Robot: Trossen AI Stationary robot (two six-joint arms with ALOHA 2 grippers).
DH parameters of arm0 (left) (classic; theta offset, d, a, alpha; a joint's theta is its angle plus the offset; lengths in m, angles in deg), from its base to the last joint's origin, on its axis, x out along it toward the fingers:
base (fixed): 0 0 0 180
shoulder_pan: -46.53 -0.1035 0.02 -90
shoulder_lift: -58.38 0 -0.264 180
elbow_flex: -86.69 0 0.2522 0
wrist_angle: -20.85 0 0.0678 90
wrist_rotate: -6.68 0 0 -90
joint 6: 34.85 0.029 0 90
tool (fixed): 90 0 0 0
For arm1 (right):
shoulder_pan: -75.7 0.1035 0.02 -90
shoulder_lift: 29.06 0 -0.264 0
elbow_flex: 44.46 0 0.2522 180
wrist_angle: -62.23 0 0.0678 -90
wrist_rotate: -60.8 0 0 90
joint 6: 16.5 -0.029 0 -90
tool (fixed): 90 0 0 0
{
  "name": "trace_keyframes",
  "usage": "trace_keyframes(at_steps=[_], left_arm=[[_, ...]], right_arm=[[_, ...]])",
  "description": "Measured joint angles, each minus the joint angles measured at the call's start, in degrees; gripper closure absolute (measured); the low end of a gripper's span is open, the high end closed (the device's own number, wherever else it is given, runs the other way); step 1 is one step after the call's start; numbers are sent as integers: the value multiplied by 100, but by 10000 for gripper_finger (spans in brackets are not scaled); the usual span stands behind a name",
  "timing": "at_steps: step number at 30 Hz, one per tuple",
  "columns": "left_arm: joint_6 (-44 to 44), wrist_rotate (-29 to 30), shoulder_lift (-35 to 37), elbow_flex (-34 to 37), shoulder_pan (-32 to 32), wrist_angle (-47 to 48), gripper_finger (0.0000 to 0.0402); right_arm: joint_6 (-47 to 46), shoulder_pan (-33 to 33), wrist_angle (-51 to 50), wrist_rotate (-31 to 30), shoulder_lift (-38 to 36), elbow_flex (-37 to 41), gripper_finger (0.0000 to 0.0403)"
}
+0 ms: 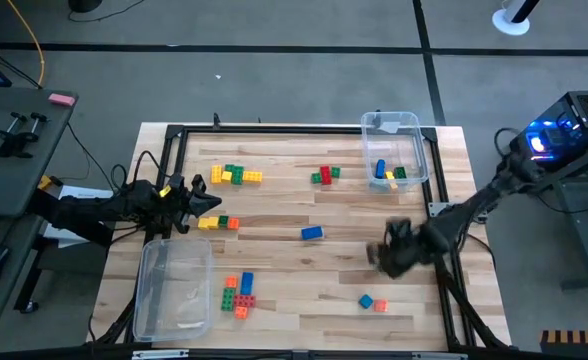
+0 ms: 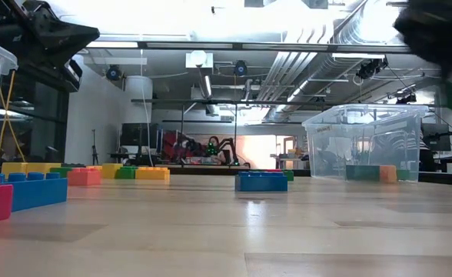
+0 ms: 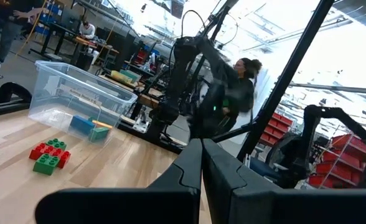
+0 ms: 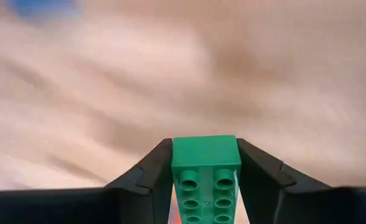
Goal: Sort blocks by size
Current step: Put the bottom right large green game piece into the right transparent bin
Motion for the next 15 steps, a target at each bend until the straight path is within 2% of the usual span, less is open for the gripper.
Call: trace_keyframes(at_steps=[3,6,10,15], left_arm=[[-2,0,0,0,0,-7,401],[0,0,0,0,0,-6,401],[0,-2,0,0,0,-8,402],[0,0,0,0,0,-10,402]], right_arm=[[791,-847,-378,-1262,-234,-457,266],[1831,-1932,-790,-1928,-270,-759,266],[3276,-3437,-895,-2439,-274,-933,266],[4757,-5056,-585,-2718,-277,-1078,266]])
